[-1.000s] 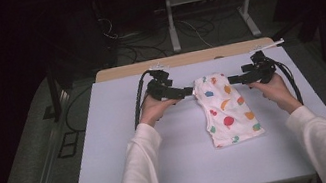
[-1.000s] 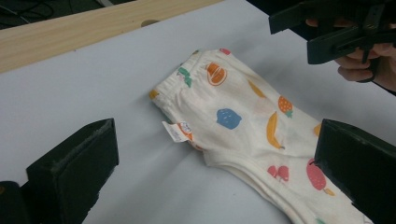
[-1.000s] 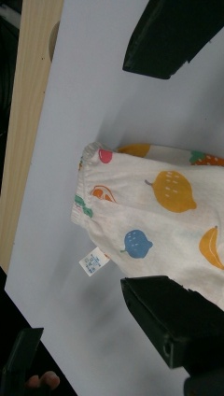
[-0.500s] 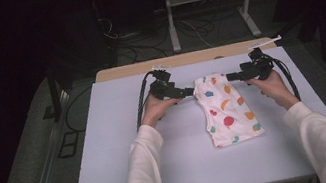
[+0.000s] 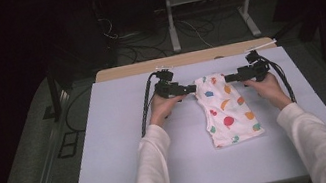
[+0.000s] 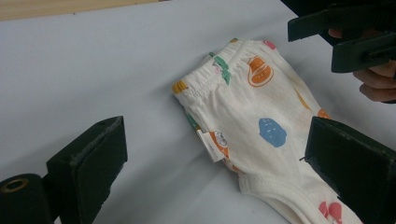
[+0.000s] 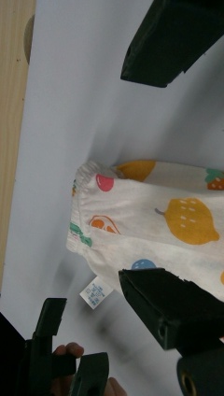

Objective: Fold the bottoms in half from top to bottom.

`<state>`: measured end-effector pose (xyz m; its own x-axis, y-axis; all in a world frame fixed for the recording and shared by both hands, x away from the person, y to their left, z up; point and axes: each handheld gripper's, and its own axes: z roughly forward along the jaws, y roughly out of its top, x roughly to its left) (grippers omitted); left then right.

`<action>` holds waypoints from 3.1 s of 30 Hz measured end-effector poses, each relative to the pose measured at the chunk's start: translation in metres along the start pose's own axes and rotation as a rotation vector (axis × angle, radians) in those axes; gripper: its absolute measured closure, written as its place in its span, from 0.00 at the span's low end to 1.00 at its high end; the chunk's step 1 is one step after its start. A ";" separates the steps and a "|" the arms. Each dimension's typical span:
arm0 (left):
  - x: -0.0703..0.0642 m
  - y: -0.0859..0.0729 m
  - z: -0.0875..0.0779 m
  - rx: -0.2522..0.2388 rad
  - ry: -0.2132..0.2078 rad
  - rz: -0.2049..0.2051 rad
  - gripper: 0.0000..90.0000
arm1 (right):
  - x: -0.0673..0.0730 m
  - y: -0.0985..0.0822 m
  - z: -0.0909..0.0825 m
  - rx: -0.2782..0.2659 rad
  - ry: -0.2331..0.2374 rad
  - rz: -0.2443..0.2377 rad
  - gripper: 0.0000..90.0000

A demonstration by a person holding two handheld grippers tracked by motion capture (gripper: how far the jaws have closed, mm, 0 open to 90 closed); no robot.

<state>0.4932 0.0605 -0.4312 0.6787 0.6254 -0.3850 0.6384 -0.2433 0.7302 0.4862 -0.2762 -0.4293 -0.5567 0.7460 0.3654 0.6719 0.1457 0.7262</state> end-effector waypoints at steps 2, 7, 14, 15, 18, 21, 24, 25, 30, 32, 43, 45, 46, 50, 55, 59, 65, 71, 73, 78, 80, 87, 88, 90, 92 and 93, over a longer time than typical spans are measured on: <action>0.001 -0.001 0.003 -0.002 -0.002 -0.010 0.08 | -0.002 -0.001 0.001 0.000 0.000 0.008 0.10; 0.002 -0.004 0.009 -0.006 -0.006 -0.036 0.10 | -0.006 -0.002 0.003 0.006 0.016 0.029 0.17; -0.004 -0.007 0.022 0.000 -0.016 -0.038 0.15 | -0.007 -0.002 0.012 0.030 0.026 0.061 0.38; -0.004 -0.007 0.022 0.000 -0.016 -0.038 0.15 | -0.007 -0.002 0.012 0.030 0.026 0.061 0.38; -0.006 -0.008 0.027 0.015 0.001 -0.023 0.15 | -0.004 -0.002 0.019 0.061 -0.011 0.049 0.50; -0.006 -0.009 0.029 0.021 0.006 -0.026 0.16 | -0.003 -0.002 0.023 0.083 -0.011 0.040 0.55; -0.006 -0.010 0.030 0.026 0.000 -0.028 0.19 | -0.001 -0.005 0.030 0.115 -0.021 0.025 0.63; -0.007 -0.010 0.031 0.026 -0.003 -0.024 0.20 | 0.000 -0.005 0.031 0.122 -0.028 0.024 0.64; -0.010 -0.012 0.036 0.044 -0.006 -0.015 0.28 | 0.003 -0.007 0.035 0.140 -0.059 0.006 0.70; -0.011 -0.013 0.038 0.046 -0.002 -0.012 0.31 | 0.005 -0.006 0.036 0.142 -0.071 0.005 0.72; -0.016 -0.013 0.045 0.067 0.030 0.018 0.75 | 0.006 -0.008 0.039 0.151 -0.055 0.049 0.97; -0.017 -0.013 0.046 0.072 0.054 0.029 0.87 | 0.004 -0.009 0.036 0.137 -0.038 0.069 0.97; -0.017 -0.013 0.046 0.069 0.050 0.028 0.92 | 0.003 -0.010 0.035 0.125 -0.030 0.077 0.97; -0.018 -0.013 0.047 0.052 0.045 0.014 0.96 | 0.001 -0.012 0.026 0.076 -0.005 0.092 0.98; -0.020 -0.013 0.045 0.039 0.037 0.023 0.96 | -0.001 -0.017 0.019 0.043 0.019 0.097 0.98; -0.023 -0.012 0.040 0.007 0.028 0.032 0.96 | 0.004 -0.020 0.010 0.021 -0.004 0.056 0.98; -0.028 -0.019 0.030 -0.048 -0.010 0.013 0.96 | 0.015 -0.024 0.000 -0.015 0.005 0.020 0.98; -0.033 -0.022 0.024 -0.061 -0.018 0.024 0.96 | 0.021 -0.024 -0.009 -0.042 0.006 0.010 0.98; -0.038 -0.022 0.020 -0.069 -0.029 0.038 0.96 | 0.023 -0.024 -0.011 -0.038 0.001 0.004 0.98; -0.044 -0.022 0.014 -0.081 -0.047 0.057 0.96 | 0.028 -0.028 -0.017 -0.049 -0.003 -0.011 0.98; -0.046 -0.023 0.012 -0.089 -0.054 0.061 0.96 | 0.030 -0.029 -0.021 -0.060 0.005 -0.006 0.98; -0.054 -0.022 0.007 -0.081 -0.065 0.078 0.96 | 0.037 -0.034 -0.031 -0.070 0.010 -0.030 0.98; -0.055 -0.022 0.006 -0.078 -0.063 0.083 0.96 | 0.037 -0.034 -0.032 -0.069 0.008 -0.034 0.98; -0.056 -0.021 0.005 -0.074 -0.064 0.084 0.96 | 0.038 -0.035 -0.034 -0.066 0.010 -0.039 0.98; -0.057 -0.022 0.004 -0.068 -0.066 0.094 0.96 | 0.039 -0.035 -0.035 -0.062 0.008 -0.048 0.98; -0.059 -0.022 0.004 -0.066 -0.066 0.099 0.96 | 0.040 -0.035 -0.036 -0.064 0.008 -0.049 0.98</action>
<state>0.4407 0.0264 -0.4270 0.7612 0.5498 -0.3439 0.5431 -0.2506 0.8014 0.4227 -0.2749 -0.4194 -0.5921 0.7337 0.3333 0.6117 0.1399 0.7786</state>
